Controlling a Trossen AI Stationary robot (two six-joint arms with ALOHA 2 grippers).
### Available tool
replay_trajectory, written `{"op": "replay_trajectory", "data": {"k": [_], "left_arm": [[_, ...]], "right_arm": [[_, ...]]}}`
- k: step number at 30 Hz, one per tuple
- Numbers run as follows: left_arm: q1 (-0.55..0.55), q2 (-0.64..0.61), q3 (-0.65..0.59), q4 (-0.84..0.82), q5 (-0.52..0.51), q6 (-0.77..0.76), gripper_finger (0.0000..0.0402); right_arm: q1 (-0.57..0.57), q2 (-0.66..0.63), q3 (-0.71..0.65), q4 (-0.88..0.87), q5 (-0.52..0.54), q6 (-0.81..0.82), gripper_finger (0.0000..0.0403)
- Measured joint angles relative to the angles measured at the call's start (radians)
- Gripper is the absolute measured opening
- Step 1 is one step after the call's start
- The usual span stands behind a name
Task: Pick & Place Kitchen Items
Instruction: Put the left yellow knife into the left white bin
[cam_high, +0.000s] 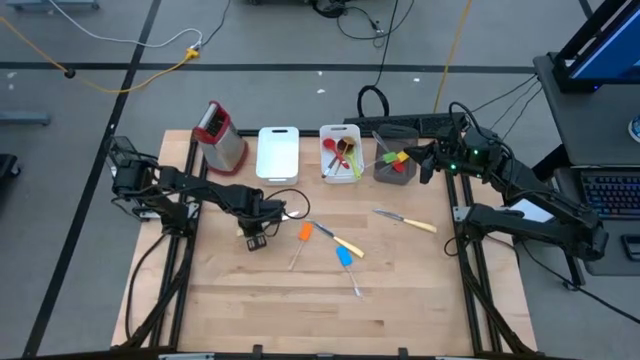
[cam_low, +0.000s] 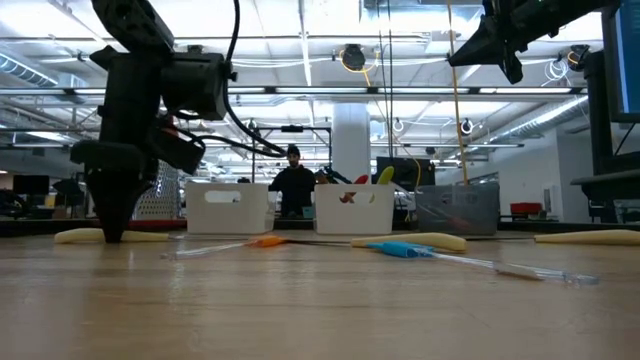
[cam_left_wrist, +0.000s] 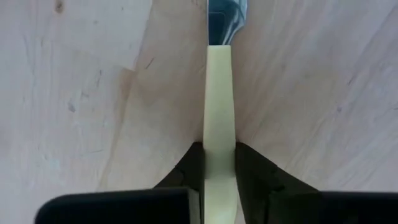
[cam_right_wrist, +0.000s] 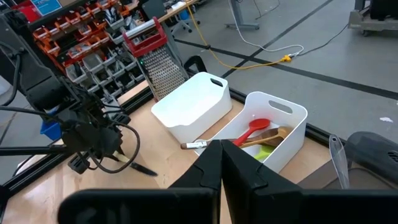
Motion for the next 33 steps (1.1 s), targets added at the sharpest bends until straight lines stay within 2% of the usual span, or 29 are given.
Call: {"op": "replay_trajectory", "data": {"k": [13, 21, 27, 33], "left_arm": [[0.015, -0.061, 0.021, -0.021, 0.032, -0.027, 0.0048], [0.046, -0.141, 0.022, 0.090, 0.119, -0.048, 0.0048], [0.076, -0.178, 0.025, 0.299, 0.212, -0.116, 0.0048], [0.103, -0.179, 0.026, 0.713, 0.301, -0.243, 0.0048]], "right_arm": [[0.000, 0.000, 0.000, 0.000, 0.000, 0.000, 0.0000], [0.000, 0.000, 0.000, 0.000, 0.000, 0.012, 0.0000], [0.000, 0.000, 0.000, 0.000, -0.007, 0.036, 0.0000], [0.001, 0.033, 0.000, 0.002, -0.181, 0.054, 0.0000]]}}
